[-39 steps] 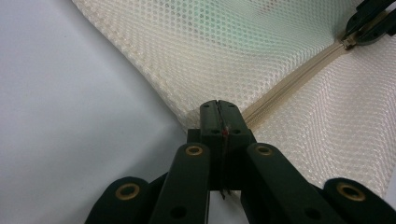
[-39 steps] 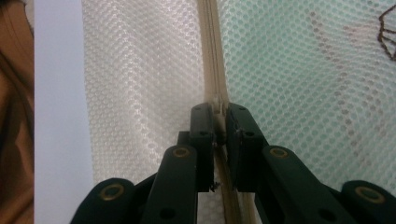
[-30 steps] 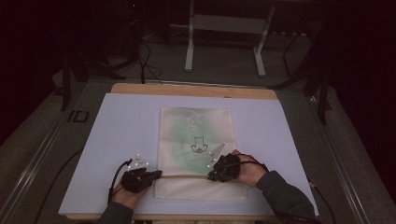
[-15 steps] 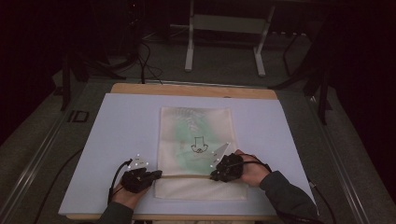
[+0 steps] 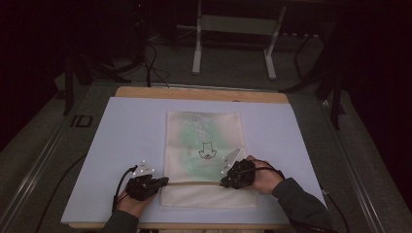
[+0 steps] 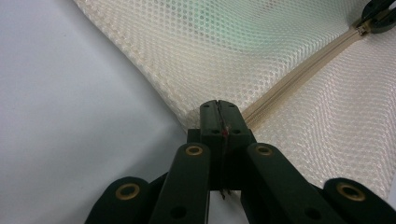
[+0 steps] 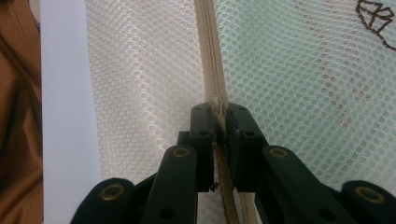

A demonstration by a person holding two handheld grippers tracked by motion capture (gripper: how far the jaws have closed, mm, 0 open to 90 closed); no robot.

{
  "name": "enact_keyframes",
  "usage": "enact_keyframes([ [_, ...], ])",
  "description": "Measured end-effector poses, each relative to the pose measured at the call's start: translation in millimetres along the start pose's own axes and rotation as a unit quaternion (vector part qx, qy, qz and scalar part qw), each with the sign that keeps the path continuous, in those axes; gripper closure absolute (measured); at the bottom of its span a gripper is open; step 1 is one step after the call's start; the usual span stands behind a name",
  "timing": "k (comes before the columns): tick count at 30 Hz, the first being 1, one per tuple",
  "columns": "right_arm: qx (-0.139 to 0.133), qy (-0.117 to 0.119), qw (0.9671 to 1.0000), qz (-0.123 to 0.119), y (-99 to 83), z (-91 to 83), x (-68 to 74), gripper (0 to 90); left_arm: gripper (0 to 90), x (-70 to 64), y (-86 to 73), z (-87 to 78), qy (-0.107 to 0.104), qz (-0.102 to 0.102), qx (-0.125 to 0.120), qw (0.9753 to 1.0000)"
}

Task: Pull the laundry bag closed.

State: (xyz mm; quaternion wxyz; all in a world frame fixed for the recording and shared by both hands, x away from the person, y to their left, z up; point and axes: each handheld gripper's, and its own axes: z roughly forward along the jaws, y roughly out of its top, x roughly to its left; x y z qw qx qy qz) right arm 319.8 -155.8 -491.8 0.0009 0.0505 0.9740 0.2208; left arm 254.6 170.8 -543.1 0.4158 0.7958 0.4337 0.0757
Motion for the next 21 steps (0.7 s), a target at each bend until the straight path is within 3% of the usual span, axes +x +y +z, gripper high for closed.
enact_keyframes([
  [21,0.003,-0.001,1.0000,0.004,-6.6,-4.8,-1.2,82.3,89.5,0.1,0.0,0.0,0.000,-0.001,0.000,1.0000],
])
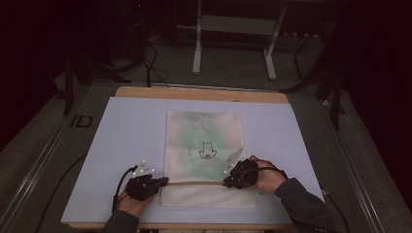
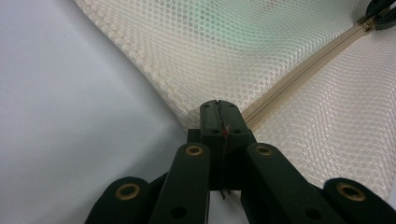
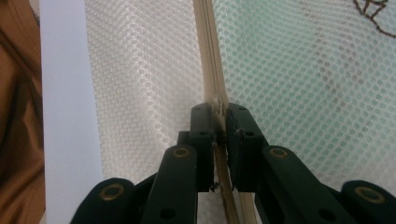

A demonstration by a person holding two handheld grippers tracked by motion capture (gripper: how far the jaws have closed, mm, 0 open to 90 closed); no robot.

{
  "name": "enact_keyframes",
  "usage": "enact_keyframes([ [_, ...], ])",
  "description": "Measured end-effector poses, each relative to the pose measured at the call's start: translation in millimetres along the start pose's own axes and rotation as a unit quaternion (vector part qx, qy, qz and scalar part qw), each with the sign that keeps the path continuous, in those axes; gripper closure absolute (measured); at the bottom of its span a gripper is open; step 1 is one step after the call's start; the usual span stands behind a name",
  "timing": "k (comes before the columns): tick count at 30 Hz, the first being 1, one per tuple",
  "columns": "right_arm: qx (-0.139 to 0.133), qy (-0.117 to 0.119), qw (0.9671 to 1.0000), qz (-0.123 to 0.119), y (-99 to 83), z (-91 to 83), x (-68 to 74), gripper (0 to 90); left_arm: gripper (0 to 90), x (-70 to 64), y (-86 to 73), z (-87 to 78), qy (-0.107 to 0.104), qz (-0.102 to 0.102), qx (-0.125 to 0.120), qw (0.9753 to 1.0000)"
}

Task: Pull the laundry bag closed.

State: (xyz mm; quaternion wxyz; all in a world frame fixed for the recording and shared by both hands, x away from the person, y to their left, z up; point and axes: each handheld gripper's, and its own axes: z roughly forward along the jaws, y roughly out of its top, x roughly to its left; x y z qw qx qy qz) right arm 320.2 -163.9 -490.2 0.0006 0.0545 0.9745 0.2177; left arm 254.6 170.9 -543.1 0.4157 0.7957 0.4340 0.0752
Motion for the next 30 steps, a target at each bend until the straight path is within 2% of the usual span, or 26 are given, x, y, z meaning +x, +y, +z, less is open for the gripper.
enact_keyframes([
  [30,-0.005,-0.001,0.9999,0.011,-13.9,-5.2,-0.9,82.3,89.5,0.5,0.1,0.0,-0.002,-0.001,0.000,1.0000],
])
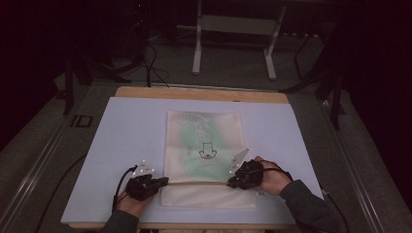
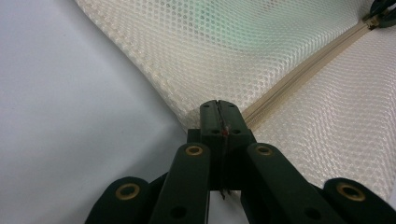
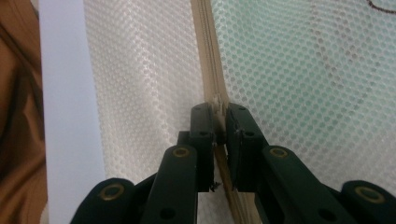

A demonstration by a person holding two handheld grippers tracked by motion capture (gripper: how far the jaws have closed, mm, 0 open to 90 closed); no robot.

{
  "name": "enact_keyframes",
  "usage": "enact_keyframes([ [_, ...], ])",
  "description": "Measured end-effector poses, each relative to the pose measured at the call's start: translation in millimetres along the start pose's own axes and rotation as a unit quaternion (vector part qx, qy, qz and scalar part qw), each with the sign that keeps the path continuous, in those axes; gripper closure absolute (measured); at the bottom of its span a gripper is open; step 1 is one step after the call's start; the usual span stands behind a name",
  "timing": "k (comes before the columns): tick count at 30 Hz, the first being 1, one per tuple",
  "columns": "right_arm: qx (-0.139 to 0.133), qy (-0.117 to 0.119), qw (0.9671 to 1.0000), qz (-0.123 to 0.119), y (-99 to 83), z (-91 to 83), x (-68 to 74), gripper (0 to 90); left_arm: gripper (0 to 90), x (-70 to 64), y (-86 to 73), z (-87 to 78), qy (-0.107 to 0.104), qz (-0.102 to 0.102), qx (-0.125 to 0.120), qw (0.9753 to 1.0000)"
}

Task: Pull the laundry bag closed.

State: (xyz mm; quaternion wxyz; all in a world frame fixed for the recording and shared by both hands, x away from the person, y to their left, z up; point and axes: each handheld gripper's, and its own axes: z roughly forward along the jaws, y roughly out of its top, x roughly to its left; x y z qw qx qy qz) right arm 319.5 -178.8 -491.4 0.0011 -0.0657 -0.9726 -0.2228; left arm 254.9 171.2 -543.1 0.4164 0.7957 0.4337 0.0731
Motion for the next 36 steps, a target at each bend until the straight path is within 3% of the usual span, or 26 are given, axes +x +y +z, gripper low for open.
enact_keyframes([
  [36,-0.001,-0.002,0.9998,0.017,-19.1,-12.0,-4.1,82.2,89.5,0.1,0.0,0.0,-0.001,-0.001,0.000,1.0000],
])
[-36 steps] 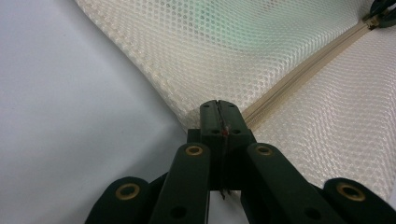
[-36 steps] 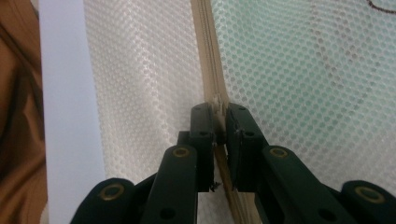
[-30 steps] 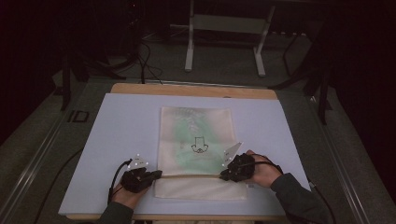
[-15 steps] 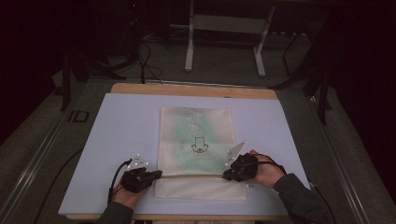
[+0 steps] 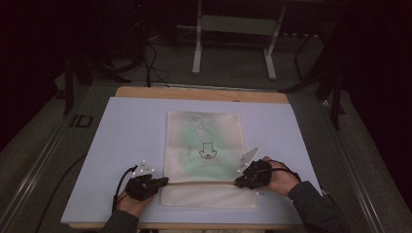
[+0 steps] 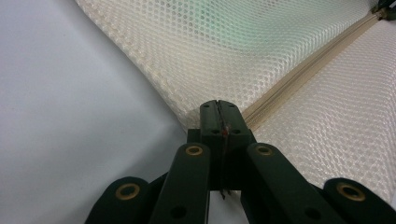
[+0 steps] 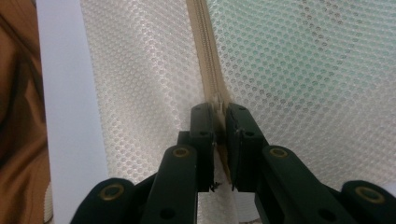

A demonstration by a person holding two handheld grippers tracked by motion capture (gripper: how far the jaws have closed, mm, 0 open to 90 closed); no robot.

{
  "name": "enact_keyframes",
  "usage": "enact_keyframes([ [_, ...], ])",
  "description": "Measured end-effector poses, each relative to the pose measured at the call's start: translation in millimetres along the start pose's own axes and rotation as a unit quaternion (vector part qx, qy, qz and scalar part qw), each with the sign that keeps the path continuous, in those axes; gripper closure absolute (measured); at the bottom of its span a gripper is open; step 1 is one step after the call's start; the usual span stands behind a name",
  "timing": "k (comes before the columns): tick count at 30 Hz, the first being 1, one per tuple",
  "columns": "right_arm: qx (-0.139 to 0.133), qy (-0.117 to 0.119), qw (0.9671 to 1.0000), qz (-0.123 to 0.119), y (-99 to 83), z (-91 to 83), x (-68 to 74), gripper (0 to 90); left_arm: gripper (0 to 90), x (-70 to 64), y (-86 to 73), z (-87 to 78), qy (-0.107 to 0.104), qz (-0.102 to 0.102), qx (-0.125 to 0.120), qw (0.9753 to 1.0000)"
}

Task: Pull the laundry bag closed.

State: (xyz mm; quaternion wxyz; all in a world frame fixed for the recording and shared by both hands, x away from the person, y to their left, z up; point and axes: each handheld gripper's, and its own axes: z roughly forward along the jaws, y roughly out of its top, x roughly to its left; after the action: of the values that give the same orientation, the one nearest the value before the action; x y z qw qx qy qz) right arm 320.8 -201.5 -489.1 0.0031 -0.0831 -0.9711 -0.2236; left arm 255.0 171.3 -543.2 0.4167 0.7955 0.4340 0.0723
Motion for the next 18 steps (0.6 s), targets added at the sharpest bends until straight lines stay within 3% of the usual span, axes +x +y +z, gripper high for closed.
enact_keyframes([
  [18,0.000,-0.008,0.9998,0.018,-18.0,-9.4,-2.8,82.2,89.5,0.2,0.1,0.1,-0.001,-0.001,0.000,1.0000],
])
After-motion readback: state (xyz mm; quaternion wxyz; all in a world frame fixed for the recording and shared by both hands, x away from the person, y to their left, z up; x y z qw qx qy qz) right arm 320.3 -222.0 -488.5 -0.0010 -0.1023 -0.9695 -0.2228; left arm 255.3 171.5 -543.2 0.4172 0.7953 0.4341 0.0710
